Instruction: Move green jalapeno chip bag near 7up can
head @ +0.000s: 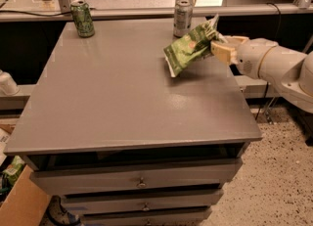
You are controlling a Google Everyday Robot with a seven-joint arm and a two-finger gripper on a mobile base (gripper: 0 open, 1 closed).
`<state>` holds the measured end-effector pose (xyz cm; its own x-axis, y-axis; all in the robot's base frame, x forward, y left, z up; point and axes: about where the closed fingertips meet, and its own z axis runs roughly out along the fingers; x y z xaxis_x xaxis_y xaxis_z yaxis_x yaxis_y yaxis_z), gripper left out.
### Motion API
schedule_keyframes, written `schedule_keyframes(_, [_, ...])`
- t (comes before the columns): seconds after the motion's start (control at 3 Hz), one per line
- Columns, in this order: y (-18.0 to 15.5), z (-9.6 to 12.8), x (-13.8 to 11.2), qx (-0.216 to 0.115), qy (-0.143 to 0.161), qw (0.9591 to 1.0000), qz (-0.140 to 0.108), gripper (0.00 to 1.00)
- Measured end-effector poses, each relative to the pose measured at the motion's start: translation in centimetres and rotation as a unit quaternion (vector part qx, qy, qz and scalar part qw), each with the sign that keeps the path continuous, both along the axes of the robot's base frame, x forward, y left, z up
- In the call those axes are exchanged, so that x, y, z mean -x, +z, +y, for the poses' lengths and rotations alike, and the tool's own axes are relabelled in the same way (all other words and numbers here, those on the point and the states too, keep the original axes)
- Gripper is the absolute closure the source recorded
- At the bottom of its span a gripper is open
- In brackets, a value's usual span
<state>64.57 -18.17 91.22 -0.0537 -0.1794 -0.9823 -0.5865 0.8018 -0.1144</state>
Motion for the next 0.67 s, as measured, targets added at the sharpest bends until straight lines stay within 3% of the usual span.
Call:
schedule_keyframes(0.33, [1.3, -3.5, -4.9, -0.009, -0.04, 0.9986, -0.033, 1.0])
schedule_keyframes(0.67, [0.0, -5.1, -8.9, -0.001, -0.059, 0.9979, -0.025, 1.0])
